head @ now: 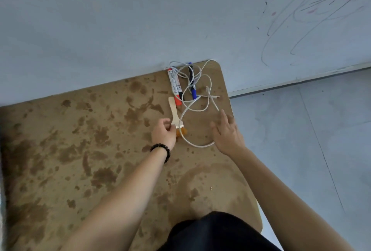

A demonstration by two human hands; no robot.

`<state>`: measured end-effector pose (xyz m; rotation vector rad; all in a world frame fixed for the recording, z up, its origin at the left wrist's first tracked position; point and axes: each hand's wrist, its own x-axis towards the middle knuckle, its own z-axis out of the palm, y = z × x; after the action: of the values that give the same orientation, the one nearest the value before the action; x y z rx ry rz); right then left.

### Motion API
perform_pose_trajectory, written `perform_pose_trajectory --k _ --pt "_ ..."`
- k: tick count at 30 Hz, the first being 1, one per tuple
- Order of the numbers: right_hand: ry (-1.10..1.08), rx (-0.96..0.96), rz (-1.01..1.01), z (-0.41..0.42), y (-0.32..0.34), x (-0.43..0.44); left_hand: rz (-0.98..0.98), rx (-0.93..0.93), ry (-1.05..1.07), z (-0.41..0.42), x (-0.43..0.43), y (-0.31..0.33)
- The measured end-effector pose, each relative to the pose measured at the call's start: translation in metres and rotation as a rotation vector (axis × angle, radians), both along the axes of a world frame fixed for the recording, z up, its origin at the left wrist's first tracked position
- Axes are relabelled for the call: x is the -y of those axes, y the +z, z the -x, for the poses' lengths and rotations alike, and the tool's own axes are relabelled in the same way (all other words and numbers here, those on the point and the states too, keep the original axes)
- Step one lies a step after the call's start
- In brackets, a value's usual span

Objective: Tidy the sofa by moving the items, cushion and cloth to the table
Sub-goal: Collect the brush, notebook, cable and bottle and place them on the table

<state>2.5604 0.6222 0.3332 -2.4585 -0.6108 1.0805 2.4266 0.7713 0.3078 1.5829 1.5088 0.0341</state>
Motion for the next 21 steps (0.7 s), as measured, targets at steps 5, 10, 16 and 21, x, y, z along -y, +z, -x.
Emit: perform_pose_trajectory --k 5,10,16,21 --pt "0.130 0.027 0.017 -0.001 0.003 0.007 0.038 -0.020 -0.213 0.008 0.007 0.000" --pt "0.052 0.040 -0.049 0.006 0.034 0.015 -0.060 0.073 -0.201 0.035 0.019 0.053" --pt "-0.080 0.158 -0.320 0.046 0.110 0.063 -0.192 0.338 -0.086 0.109 0.056 0.145" --pt "-0.243 0.162 -0.430 0.110 0.152 0.127 -0.168 0.412 0.031 0.190 0.103 0.164"
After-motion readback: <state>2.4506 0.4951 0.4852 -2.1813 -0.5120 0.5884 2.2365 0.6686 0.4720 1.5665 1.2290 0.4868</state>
